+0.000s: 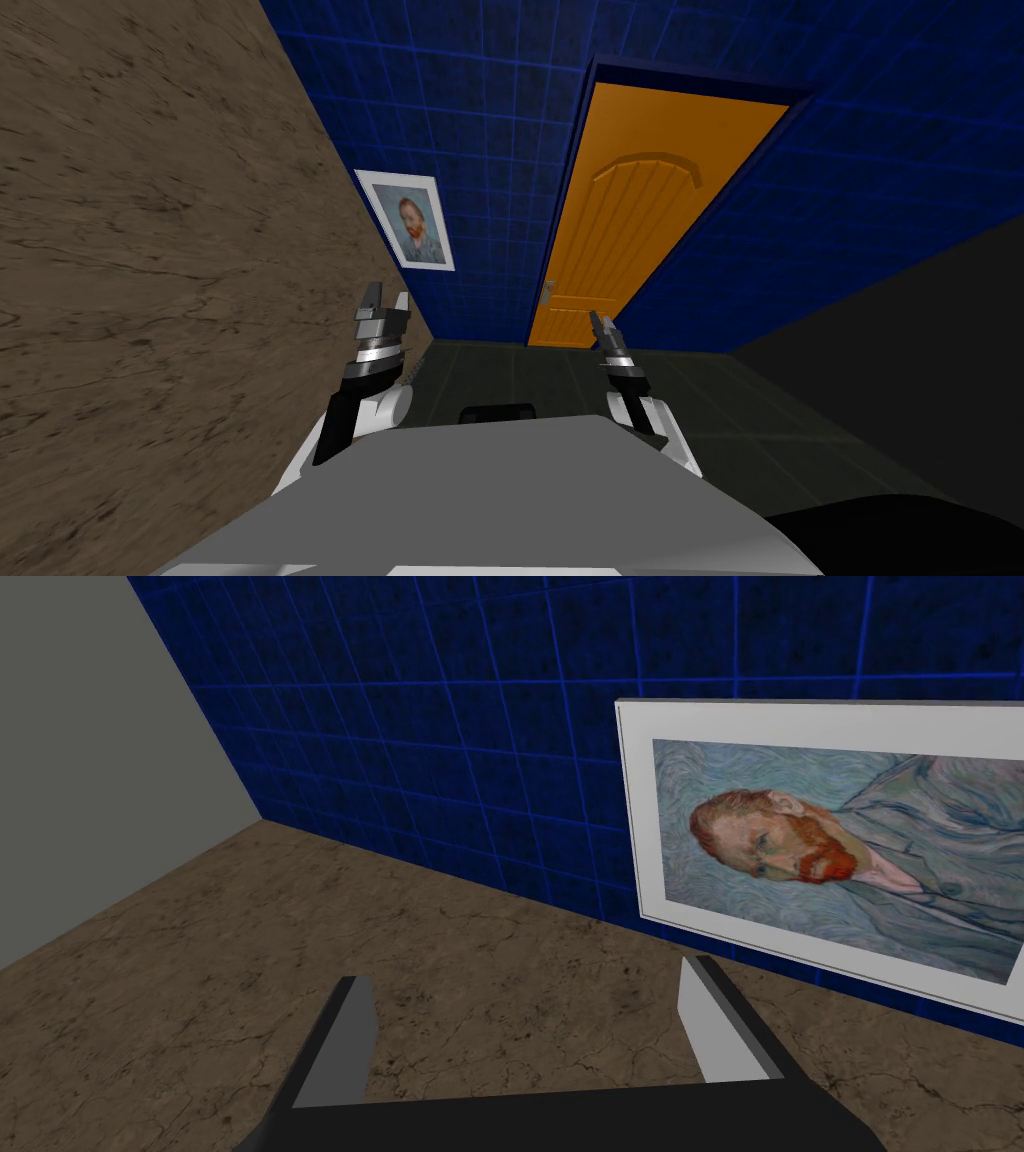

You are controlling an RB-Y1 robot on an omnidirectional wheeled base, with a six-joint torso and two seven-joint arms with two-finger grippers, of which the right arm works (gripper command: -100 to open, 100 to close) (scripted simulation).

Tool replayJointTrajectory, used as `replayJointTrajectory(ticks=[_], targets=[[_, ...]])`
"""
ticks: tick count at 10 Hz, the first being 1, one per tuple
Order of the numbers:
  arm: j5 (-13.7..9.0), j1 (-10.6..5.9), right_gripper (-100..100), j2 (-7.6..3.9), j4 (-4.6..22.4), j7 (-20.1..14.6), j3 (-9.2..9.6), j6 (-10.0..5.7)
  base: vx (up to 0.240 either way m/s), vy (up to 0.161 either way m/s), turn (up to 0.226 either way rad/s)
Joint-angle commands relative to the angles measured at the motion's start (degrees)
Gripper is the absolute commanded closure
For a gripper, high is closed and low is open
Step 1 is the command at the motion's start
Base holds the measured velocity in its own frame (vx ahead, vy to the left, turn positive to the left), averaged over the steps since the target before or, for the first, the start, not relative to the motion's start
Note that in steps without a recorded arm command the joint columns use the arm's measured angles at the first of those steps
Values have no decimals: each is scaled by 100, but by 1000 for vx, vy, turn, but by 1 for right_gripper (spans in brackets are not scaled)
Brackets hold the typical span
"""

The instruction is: Pull the door open

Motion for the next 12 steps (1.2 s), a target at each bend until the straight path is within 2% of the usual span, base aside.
replayJointTrajectory(ticks=[1, 10, 11, 12], targets=[[167, -44, -100, -4, 161, 99, -110, -49, 91, 2, 42], [1075, -213, -100, 101, 860, 594, -618, -258, 100, -2, 35], [1268, -249, -100, 134, 1009, 699, -726, -302, 129, -26, 59], [1361, -267, -100, 152, 1081, 750, -779, -324, 142, -6, 53]])
